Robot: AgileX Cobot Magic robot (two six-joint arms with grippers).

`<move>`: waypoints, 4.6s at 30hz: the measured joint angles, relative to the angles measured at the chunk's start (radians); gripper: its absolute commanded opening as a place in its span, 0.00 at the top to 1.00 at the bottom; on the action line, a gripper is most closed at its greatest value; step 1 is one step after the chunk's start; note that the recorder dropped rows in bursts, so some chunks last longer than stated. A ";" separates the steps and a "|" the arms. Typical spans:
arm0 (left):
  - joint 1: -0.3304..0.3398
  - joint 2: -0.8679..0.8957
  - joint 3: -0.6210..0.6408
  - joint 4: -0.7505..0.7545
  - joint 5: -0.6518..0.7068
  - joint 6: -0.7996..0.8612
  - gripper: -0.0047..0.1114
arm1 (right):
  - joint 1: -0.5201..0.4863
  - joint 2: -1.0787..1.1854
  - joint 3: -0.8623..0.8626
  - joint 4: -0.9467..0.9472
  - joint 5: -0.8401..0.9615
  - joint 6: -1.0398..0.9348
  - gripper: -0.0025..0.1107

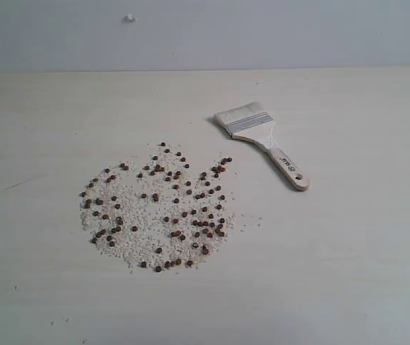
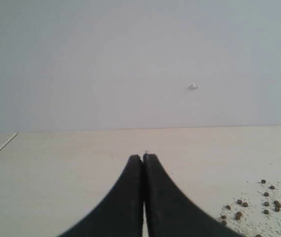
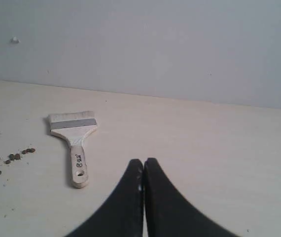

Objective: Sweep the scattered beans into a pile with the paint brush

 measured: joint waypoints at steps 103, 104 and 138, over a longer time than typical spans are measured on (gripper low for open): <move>0.000 0.000 0.000 0.000 0.000 0.000 0.96 | 0.231 2.314 -1.716 0.013 0.882 0.007 0.58; 0.000 0.000 0.000 0.000 0.000 0.000 0.96 | 0.231 2.314 -1.712 0.013 0.879 0.007 0.58; 0.000 0.000 0.000 0.000 0.000 0.000 0.96 | 0.228 2.299 -1.672 0.082 0.766 0.007 0.98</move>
